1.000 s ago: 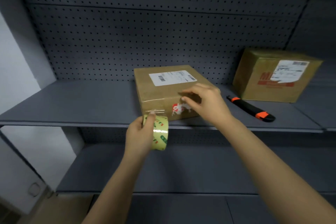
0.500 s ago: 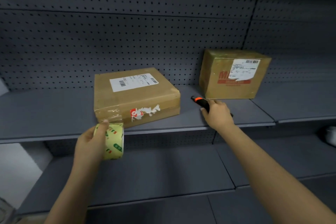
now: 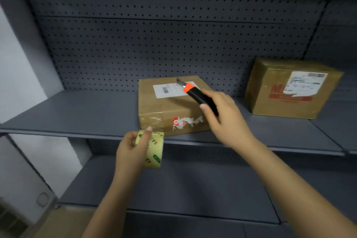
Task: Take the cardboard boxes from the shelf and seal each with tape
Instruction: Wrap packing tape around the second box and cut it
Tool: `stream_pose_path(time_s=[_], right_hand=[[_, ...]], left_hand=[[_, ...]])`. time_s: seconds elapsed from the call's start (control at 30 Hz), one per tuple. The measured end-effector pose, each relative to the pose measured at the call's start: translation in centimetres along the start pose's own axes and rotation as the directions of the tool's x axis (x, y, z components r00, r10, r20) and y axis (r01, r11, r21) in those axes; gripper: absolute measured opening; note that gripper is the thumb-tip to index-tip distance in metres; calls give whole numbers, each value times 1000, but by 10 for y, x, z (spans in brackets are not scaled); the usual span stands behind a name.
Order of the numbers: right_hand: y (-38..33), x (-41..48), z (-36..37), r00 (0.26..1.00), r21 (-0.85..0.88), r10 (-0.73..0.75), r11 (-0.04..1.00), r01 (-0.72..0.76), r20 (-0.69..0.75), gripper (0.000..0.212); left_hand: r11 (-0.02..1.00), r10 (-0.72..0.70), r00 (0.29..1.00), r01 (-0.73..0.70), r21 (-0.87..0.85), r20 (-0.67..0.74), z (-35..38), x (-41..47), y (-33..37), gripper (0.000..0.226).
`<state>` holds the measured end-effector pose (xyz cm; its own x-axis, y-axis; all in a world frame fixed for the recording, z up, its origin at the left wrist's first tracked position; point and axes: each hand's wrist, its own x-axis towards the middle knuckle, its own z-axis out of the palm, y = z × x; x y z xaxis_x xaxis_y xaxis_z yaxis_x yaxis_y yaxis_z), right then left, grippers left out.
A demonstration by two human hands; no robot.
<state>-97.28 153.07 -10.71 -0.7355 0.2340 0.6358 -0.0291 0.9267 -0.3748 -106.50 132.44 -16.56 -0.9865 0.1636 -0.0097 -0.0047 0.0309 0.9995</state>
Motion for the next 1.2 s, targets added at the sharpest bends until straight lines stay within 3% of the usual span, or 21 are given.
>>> stream_pose_path(time_s=[0.17,0.33,0.5,0.63,0.73,0.87,1.2], right_hand=[[-49,12,37,983,165,-94,984,68,156,41],[-49,21,57,976,197,-39,980,-3,214,41],[-43,25,50,985,228,-49,974,9,167,37],[-38,23,28,985,121,-51,992,31,164,24],[-32,15,17,956,-76,-129,985,154,265,37],[-25,9,17,890,-282,-199,900,331,410,53],[-38,19,18,835,-297,-263,848,439,484,44]], left_hand=[[1000,1,1000,-1,-25,-12,2,-6,2,33],[998,2,999,1,-69,37,0,-4,0,25],[995,54,998,-53,-83,11,0,-5,-3,13],[991,69,998,-70,-118,-14,1,-7,-3,13],[988,67,998,-68,-141,-16,2,-7,-4,12],[989,77,997,-79,-128,-18,2,-7,-5,11],[988,101,995,-103,-119,-26,3,-6,-6,9]])
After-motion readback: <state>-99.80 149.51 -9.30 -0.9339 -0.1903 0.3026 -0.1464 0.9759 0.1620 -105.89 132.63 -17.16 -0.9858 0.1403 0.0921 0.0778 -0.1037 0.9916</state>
